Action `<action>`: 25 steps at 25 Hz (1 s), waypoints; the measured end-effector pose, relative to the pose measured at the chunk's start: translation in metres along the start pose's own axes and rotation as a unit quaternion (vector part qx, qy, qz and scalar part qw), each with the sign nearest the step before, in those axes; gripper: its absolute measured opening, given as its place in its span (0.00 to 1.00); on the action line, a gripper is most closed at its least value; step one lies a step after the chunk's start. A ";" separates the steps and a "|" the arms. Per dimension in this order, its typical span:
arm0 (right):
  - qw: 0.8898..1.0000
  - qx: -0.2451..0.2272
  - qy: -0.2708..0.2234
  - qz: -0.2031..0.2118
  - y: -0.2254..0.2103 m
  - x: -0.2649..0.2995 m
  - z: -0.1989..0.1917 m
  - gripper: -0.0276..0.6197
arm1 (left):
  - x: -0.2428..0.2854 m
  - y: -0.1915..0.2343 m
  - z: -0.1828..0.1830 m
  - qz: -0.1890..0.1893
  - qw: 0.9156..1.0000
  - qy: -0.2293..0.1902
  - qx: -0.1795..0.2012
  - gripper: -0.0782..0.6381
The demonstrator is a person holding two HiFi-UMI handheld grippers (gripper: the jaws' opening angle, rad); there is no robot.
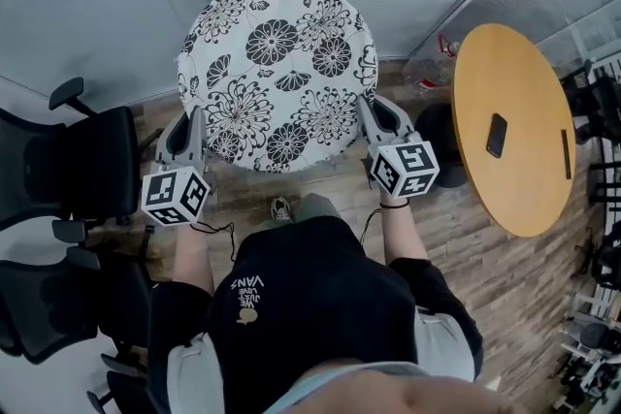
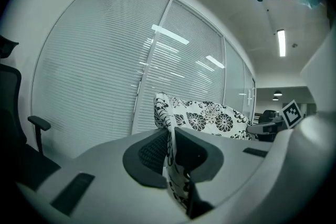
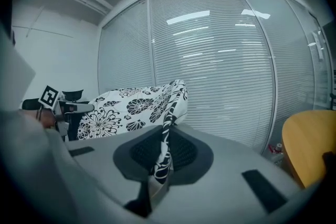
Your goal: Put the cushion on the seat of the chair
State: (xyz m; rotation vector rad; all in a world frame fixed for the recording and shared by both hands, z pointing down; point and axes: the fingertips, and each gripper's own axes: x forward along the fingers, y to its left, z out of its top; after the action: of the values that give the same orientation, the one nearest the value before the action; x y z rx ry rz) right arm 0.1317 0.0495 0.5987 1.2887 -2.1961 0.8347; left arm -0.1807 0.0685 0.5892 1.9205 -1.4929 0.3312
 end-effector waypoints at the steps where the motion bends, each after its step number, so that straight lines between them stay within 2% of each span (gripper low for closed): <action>1: 1.000 0.001 0.002 -0.001 0.000 0.000 -0.001 0.09 | 0.001 0.000 -0.001 0.000 1.000 0.002 0.001 0.16; 9: 1.000 -0.002 -0.001 0.008 -0.006 0.004 -0.005 0.09 | -0.002 -0.004 -0.003 0.017 1.000 -0.001 0.006 0.16; 13: 1.000 0.002 -0.014 0.020 -0.007 0.006 -0.005 0.09 | -0.006 -0.007 0.002 0.031 0.999 -0.011 0.020 0.16; 21: 0.999 -0.006 -0.016 0.034 -0.004 0.001 0.002 0.09 | -0.014 -0.014 0.006 0.042 0.999 -0.025 0.016 0.16; 25: 0.999 0.003 -0.008 0.044 -0.004 -0.002 -0.001 0.09 | -0.018 -0.019 0.010 0.050 0.998 -0.019 0.019 0.16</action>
State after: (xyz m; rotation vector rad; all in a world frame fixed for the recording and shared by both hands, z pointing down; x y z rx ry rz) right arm 0.1362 0.0498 0.5998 1.2135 -2.2788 0.8665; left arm -0.1705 0.0780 0.5645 1.8957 -1.6224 0.3720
